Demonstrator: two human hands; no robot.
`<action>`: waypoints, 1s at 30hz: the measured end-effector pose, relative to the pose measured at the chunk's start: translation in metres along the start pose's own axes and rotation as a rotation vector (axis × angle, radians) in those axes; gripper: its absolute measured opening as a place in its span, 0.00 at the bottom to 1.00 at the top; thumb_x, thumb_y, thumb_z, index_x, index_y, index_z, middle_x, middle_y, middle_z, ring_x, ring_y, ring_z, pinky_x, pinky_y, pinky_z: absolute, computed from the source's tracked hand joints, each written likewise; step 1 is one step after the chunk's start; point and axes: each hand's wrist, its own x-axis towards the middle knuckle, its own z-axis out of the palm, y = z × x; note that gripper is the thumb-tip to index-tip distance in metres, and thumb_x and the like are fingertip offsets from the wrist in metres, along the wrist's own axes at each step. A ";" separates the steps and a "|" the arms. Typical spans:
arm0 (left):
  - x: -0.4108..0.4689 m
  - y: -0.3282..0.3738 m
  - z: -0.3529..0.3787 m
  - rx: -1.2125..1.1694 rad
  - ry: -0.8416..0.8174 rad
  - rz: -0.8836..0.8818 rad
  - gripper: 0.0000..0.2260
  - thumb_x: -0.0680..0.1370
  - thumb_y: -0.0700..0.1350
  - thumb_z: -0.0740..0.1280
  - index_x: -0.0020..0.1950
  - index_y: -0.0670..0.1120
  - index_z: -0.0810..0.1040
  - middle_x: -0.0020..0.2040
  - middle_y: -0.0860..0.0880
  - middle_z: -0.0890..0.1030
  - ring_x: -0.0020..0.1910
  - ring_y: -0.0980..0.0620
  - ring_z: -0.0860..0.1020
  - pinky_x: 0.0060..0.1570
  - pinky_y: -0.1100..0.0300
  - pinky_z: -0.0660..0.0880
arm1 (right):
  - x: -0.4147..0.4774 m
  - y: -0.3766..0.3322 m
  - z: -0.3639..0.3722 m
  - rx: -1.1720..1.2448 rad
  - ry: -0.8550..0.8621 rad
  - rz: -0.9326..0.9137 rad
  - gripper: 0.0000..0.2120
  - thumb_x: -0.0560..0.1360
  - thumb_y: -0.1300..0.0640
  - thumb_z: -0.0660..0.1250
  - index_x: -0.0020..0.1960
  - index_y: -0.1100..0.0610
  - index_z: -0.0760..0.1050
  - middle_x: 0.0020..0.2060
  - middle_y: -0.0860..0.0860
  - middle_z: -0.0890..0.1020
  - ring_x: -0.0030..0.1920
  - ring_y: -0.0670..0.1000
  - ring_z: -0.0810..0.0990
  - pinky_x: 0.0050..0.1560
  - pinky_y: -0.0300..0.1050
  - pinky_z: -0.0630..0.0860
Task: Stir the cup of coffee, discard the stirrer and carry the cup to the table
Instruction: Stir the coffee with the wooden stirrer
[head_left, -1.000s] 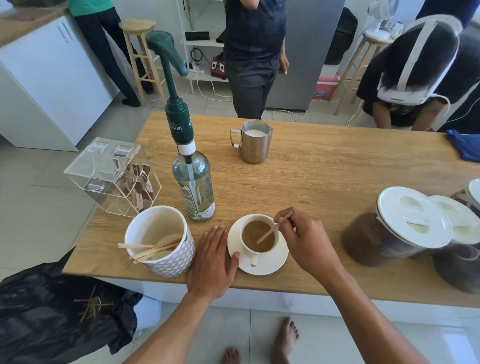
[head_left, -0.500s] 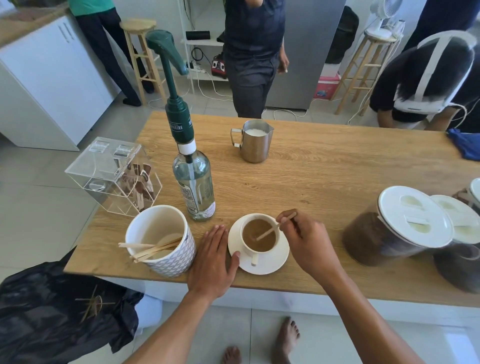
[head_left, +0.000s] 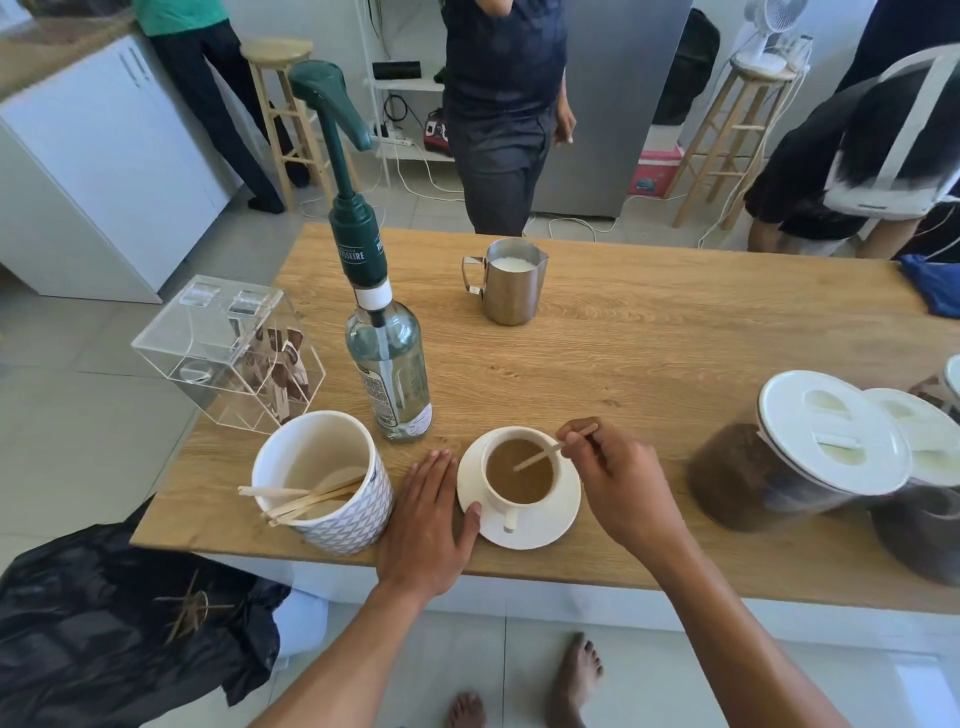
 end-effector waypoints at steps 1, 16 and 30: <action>0.000 0.000 0.000 0.001 -0.001 -0.001 0.28 0.82 0.57 0.52 0.76 0.42 0.65 0.76 0.46 0.66 0.77 0.50 0.58 0.77 0.51 0.53 | -0.001 0.001 0.000 0.005 -0.016 0.018 0.08 0.80 0.61 0.63 0.44 0.54 0.79 0.33 0.39 0.79 0.30 0.41 0.76 0.30 0.30 0.66; 0.000 0.000 0.000 0.017 -0.008 -0.012 0.28 0.82 0.58 0.51 0.77 0.43 0.63 0.77 0.47 0.64 0.78 0.52 0.56 0.77 0.52 0.51 | -0.005 0.002 -0.002 0.039 -0.009 0.053 0.07 0.80 0.57 0.63 0.47 0.51 0.79 0.37 0.44 0.83 0.29 0.44 0.75 0.30 0.36 0.69; 0.000 0.001 -0.001 0.010 0.008 0.001 0.28 0.82 0.57 0.52 0.76 0.42 0.65 0.76 0.46 0.66 0.77 0.50 0.59 0.76 0.52 0.53 | -0.006 0.005 -0.005 0.028 0.018 0.105 0.09 0.79 0.60 0.62 0.44 0.51 0.78 0.30 0.52 0.82 0.24 0.48 0.70 0.26 0.43 0.66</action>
